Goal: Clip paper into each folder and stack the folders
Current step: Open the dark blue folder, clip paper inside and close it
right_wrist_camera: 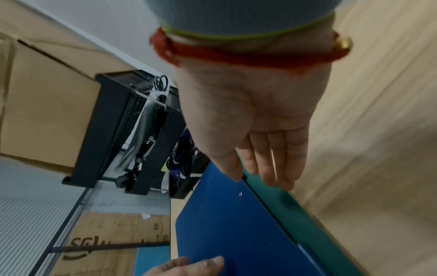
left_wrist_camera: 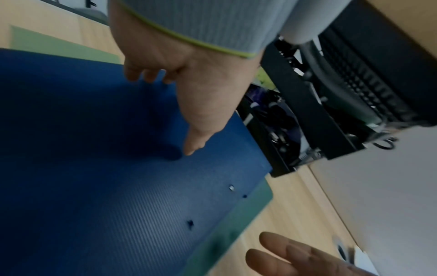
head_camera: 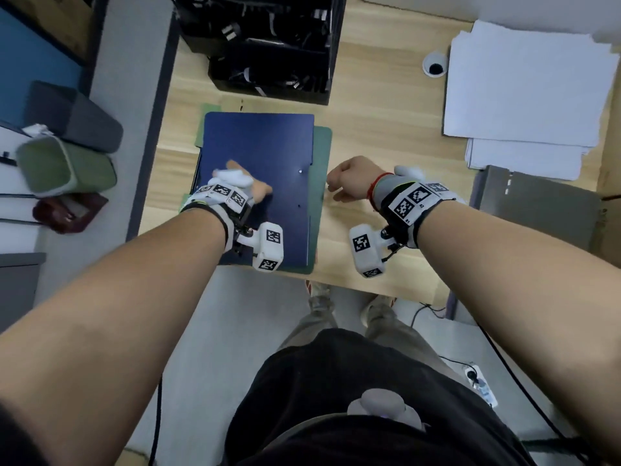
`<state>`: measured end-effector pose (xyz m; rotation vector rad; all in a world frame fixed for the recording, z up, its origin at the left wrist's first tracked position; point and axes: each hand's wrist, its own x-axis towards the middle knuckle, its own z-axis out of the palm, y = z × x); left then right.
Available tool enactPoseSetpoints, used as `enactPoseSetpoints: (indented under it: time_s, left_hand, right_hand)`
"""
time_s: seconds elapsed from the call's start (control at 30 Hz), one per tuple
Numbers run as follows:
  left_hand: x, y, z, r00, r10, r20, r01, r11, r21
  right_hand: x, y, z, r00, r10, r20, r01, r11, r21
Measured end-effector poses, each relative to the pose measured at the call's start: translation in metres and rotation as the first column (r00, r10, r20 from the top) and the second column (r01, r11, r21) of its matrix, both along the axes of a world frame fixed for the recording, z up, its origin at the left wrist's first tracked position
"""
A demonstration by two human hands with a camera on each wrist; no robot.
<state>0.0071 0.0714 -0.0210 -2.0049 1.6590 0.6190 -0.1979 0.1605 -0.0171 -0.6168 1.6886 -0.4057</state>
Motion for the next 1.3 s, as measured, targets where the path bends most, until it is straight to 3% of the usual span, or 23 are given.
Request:
enactPoseSetpoints:
  time_s: [0.13, 0.4, 0.53, 0.63, 0.7, 0.77, 0.87, 0.97, 1.07, 1.13, 1.2, 1.23, 1.3]
  left_hand:
    - [0.028, -0.011, -0.006, 0.996, 0.033, 0.082, -0.04, 0.996, 0.079]
    - [0.035, -0.016, -0.008, 0.994, 0.105, 0.041, -0.107, 0.993, 0.052]
    - [0.011, -0.02, 0.0, 1.0, -0.029, 0.002, 0.028, 0.992, 0.127]
    - [-0.012, -0.017, 0.014, 0.993, -0.097, -0.061, 0.105, 0.983, 0.151]
    - [-0.029, -0.012, 0.018, 0.972, -0.109, -0.209, 0.154, 0.965, 0.21]
    - [-0.055, -0.002, 0.032, 0.906, 0.015, -0.423, 0.14, 0.933, 0.332]
    - [-0.101, 0.014, 0.055, 0.758, 0.225, -0.612, 0.11, 0.881, 0.46]
    - [-0.144, 0.03, 0.081, 0.622, 0.314, -0.717, 0.174, 0.838, 0.517]
    - [-0.177, 0.043, 0.09, 0.559, 0.345, -0.754, 0.188, 0.833, 0.521]
    - [-0.182, 0.041, 0.08, 0.597, 0.213, -0.773, 0.121, 0.929, 0.35]
    - [-0.178, 0.036, 0.056, 0.699, 0.056, -0.713, 0.089, 0.982, 0.165]
    - [-0.176, 0.038, 0.047, 0.742, 0.033, -0.669, 0.079, 0.987, 0.137]
    - [-0.169, 0.038, 0.024, 0.73, 0.116, -0.673, 0.013, 0.983, 0.183]
  right_hand:
    - [0.026, -0.008, -0.02, 0.999, 0.032, -0.001, -0.032, 0.999, 0.016]
    - [0.042, -0.015, -0.034, 0.999, -0.036, 0.027, 0.034, 0.997, 0.075]
    - [0.021, -0.009, -0.022, 0.987, -0.159, 0.003, 0.158, 0.987, 0.041]
    - [-0.006, 0.002, -0.002, 0.964, -0.212, 0.16, 0.211, 0.977, 0.023]
    - [-0.023, 0.009, 0.011, 0.942, -0.22, 0.253, 0.226, 0.974, 0.008]
    - [-0.045, 0.02, 0.024, 0.93, -0.242, 0.277, 0.258, 0.966, -0.022]
    - [-0.07, 0.032, 0.047, 0.928, -0.254, 0.272, 0.292, 0.95, -0.11]
    - [-0.083, 0.04, 0.075, 0.936, -0.25, 0.246, 0.292, 0.945, -0.15]
    - [-0.108, 0.053, 0.091, 0.918, -0.295, 0.264, 0.344, 0.925, -0.163]
    - [-0.119, 0.057, 0.088, 0.91, -0.353, 0.22, 0.391, 0.904, -0.17]
    - [-0.125, 0.063, 0.075, 0.902, -0.419, 0.102, 0.431, 0.881, -0.194]
    - [-0.131, 0.068, 0.065, 0.898, -0.439, 0.017, 0.433, 0.877, -0.21]
    - [-0.139, 0.079, 0.042, 0.883, -0.435, -0.173, 0.4, 0.893, -0.206]
